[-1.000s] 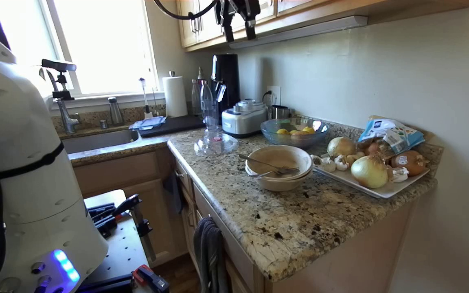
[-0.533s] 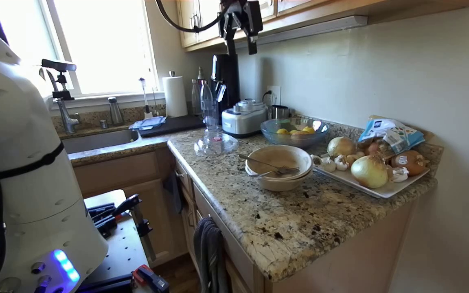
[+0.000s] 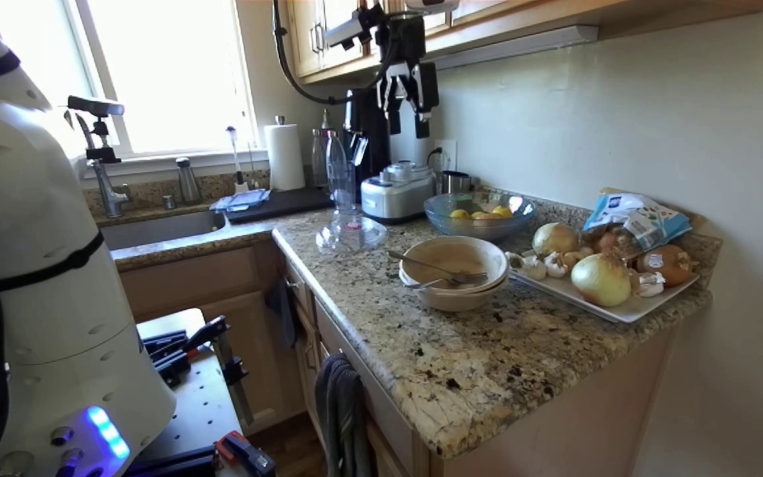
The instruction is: Pick up the fork and put it on the table, pick up the other fork and put it on the table then pick up the bowl and put it on the table.
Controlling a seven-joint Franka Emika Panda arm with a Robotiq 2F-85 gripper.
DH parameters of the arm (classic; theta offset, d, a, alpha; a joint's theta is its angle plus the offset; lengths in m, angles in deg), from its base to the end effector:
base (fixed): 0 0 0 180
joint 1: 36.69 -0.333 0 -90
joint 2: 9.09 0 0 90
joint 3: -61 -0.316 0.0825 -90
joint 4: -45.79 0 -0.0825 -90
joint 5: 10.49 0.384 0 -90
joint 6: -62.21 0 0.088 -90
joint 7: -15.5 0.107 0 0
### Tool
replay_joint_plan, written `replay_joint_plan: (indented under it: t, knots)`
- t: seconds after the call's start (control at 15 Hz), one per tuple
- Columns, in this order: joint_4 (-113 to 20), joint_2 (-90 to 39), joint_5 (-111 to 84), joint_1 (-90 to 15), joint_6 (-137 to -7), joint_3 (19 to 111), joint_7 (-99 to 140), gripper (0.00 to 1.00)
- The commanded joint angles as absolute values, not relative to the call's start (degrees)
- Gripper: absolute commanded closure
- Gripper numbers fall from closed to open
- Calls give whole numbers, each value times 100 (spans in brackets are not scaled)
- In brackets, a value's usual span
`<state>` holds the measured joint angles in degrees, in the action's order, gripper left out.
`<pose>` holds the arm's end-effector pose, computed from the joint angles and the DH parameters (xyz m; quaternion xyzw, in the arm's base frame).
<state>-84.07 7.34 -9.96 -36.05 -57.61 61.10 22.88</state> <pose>0.4742 -0.0057 0.4859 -0.9958 0.0727 -0.0554 0.0076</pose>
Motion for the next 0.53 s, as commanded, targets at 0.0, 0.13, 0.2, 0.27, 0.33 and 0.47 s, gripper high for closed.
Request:
replay_joint_plan:
  t: [0.0,0.13,0.2,0.27,0.33,0.47]
  knots:
    - [-8483,324,-1324,-3368,-6120,5997,3318,0]
    - [-8465,86,-1423,-3341,-6065,6030,3729,0]
    - [-8459,-2,-1434,-3353,-6005,6048,3782,0]
    - [-8403,84,-1285,-3427,-5943,6084,3438,0]
    - [-8402,-12,-1304,-3421,-5943,6090,3510,0]
    - [-8399,-96,-1308,-3421,-5943,6094,3586,0]
